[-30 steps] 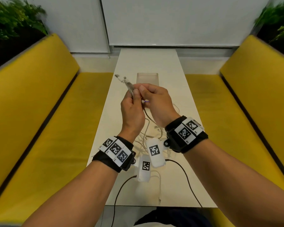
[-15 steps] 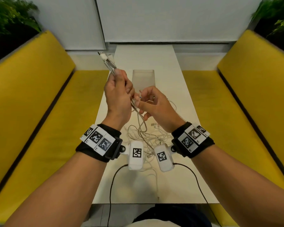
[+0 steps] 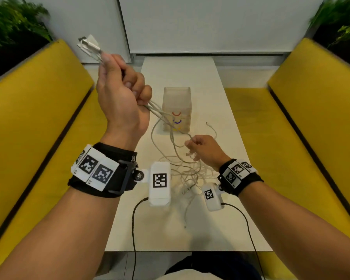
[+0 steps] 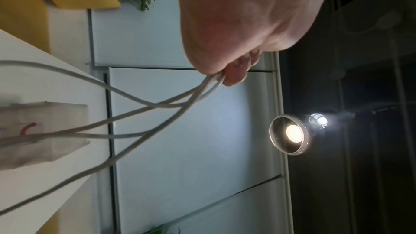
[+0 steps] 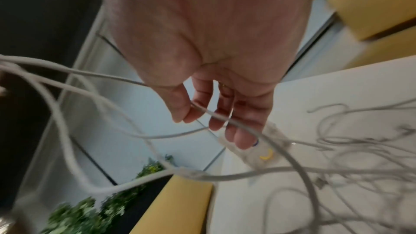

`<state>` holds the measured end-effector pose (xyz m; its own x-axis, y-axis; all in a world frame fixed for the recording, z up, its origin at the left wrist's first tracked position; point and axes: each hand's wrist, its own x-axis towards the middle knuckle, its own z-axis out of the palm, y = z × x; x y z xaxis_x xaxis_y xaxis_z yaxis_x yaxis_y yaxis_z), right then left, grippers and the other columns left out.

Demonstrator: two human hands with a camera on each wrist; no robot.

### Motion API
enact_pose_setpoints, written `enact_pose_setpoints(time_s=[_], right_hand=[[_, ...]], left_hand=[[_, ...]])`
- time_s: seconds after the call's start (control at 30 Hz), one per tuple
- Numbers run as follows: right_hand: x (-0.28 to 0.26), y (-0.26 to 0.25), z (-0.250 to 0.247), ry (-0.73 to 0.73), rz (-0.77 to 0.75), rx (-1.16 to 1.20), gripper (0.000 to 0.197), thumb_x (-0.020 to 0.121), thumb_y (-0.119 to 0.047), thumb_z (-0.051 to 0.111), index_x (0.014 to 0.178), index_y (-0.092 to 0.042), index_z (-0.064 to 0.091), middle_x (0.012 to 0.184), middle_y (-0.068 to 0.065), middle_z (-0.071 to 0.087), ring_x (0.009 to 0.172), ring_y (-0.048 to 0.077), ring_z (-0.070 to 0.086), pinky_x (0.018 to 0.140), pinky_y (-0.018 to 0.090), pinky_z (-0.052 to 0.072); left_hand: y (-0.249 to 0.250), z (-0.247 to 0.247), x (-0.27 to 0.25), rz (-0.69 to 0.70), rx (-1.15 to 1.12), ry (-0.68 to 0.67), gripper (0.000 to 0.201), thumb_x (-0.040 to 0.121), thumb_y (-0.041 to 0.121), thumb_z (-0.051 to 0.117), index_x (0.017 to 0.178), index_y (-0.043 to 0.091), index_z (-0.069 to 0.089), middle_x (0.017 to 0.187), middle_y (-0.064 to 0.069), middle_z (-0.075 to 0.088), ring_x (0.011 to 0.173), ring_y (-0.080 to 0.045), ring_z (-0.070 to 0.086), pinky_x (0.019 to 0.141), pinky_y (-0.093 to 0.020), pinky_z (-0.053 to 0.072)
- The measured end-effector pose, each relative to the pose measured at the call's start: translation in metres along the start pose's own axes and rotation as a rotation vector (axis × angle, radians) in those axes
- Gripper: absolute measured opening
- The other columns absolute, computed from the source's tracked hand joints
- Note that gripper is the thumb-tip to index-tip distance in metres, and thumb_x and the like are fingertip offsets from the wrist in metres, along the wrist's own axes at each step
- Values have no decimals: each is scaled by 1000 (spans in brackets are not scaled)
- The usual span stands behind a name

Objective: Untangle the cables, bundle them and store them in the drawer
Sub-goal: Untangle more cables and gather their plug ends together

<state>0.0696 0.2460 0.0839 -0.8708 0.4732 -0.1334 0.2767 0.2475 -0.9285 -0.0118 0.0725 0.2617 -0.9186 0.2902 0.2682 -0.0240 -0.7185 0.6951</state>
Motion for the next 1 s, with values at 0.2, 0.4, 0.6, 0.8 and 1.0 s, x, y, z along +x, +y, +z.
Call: enact_pose_setpoints(time_s=[0.2,0.4,0.6,0.8,1.0], right_hand=[[11,33,-7,-3,147,-468,37,96,-29,60,74,0,66,79,20,66,76,35,59,76,40,51],[-2,13,-28,-38,331,-523,48,105,-39,38,101,-2,69,99,15,69,86,32,63,77,40,53],[-23,-61,-44,-138,178,101,40,108,-29,41,100,4,61,86,25,70,66,32,67,60,41,58],[-25,-123,-58,-166,-134,488,26,106,-18,48,91,-2,62,91,21,71,82,37,71,80,47,61],[-34,-156,-71,-110,-421,673,29,106,-17,45,90,-1,64,94,17,73,92,38,71,89,49,57]], left_hand=[[-1,-9,5,56,45,44,38,110,37,36,78,17,45,59,2,24,51,-13,16,44,-28,19],[-13,-31,8,93,165,202,34,106,32,49,75,20,42,60,2,25,53,-16,16,45,-30,19],[-22,-36,6,85,184,223,33,105,28,49,74,20,41,60,2,26,55,-18,14,47,-31,16],[-27,-36,3,76,189,206,34,104,28,49,72,20,42,60,1,25,56,-20,12,47,-31,16],[-20,-35,4,102,167,199,34,105,27,47,72,20,41,59,1,25,56,-20,12,47,-31,15]])
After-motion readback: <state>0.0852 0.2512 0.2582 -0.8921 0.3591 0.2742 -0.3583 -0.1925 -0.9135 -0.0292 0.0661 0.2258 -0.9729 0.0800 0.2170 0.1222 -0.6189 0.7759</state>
